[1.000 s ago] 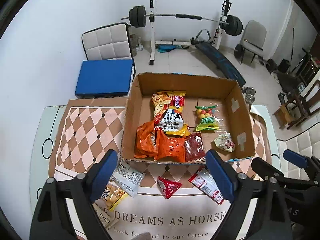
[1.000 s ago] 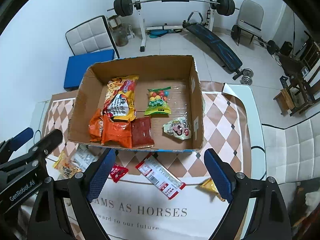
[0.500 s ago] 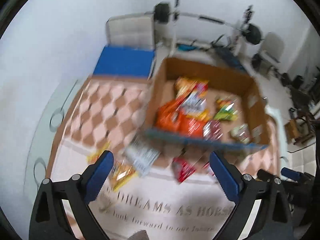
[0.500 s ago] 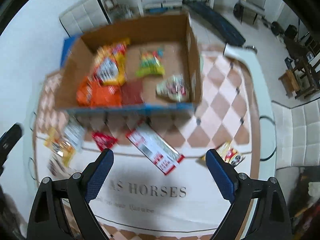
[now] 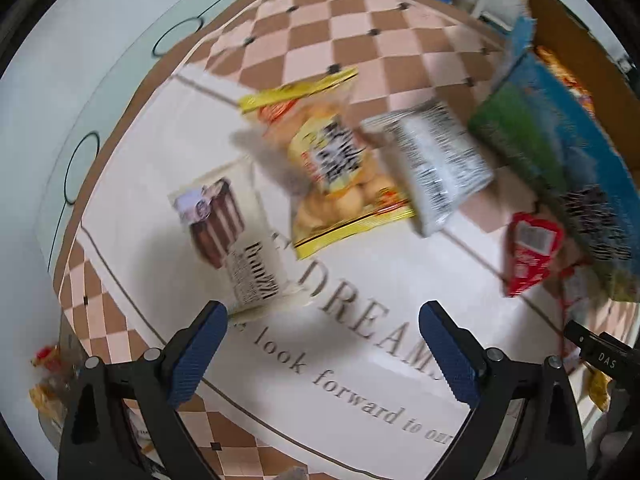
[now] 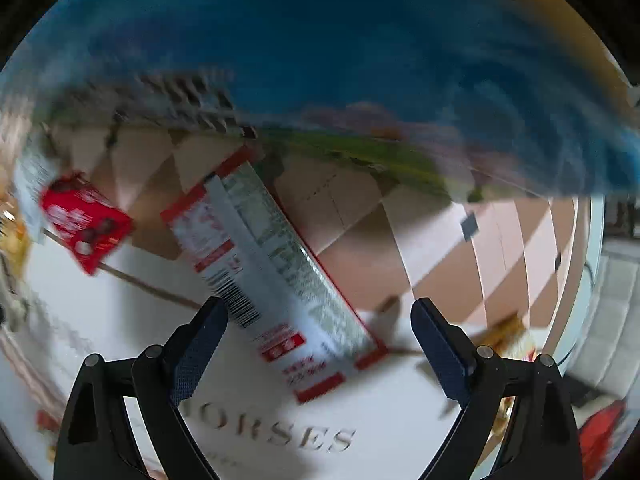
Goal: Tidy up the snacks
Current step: 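Grasp the Franzzi cookie pack with left tool while right tool grasps the red-white stick pack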
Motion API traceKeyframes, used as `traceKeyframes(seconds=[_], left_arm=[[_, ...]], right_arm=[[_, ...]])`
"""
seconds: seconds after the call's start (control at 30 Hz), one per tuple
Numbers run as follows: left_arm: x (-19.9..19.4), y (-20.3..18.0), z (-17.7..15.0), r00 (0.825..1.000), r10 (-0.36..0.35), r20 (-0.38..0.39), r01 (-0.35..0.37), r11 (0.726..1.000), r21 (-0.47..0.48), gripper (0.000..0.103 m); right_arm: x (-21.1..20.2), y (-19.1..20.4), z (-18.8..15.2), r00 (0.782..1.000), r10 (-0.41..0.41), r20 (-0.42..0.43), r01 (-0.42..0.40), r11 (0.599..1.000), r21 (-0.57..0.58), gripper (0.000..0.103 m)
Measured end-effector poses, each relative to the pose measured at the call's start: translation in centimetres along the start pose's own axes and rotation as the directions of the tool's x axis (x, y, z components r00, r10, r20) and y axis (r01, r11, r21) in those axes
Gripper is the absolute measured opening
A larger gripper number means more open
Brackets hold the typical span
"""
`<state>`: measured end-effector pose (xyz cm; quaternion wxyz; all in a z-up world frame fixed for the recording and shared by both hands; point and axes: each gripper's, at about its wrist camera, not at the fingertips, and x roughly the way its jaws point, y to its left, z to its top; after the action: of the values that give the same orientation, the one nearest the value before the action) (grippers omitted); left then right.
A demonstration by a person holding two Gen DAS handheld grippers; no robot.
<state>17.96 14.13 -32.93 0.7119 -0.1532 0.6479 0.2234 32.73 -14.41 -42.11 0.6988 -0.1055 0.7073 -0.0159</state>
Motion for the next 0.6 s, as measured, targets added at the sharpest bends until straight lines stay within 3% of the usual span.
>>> traceKeyframes(seconds=[0.1, 0.13, 0.43, 0.6], left_arm=[[0.4, 1.7, -0.5, 1.000, 0.014, -0.018, -0.015, 0.999, -0.049, 0.098], [0.5, 2.0, -0.3, 1.000, 0.010, -0.023, -0.012, 0.998, -0.066, 0.098], [1.9, 9.2, 0.9, 0.986, -0.132, -0.101, 0.095, 0.946, -0.311, 0.098], [3.5, 10.2, 3.0, 0.977, -0.167, -0.136, 0.114, 0.937, -0.329, 0.098]], right_arm=[[0.3, 0.6, -0.6, 0.999, 0.041, -0.014, -0.040, 0.999, 0.013, 0.077], [0.4, 0.9, -1.1, 0.999, 0.040, -0.032, -0.039, 0.999, 0.032, 0.076], [1.5, 4.1, -4.8, 0.972, 0.184, -0.147, -0.157, 0.971, 0.181, 0.076], [2.2, 4.1, -4.0, 0.962, 0.207, -0.180, -0.163, 0.959, 0.233, 0.083]])
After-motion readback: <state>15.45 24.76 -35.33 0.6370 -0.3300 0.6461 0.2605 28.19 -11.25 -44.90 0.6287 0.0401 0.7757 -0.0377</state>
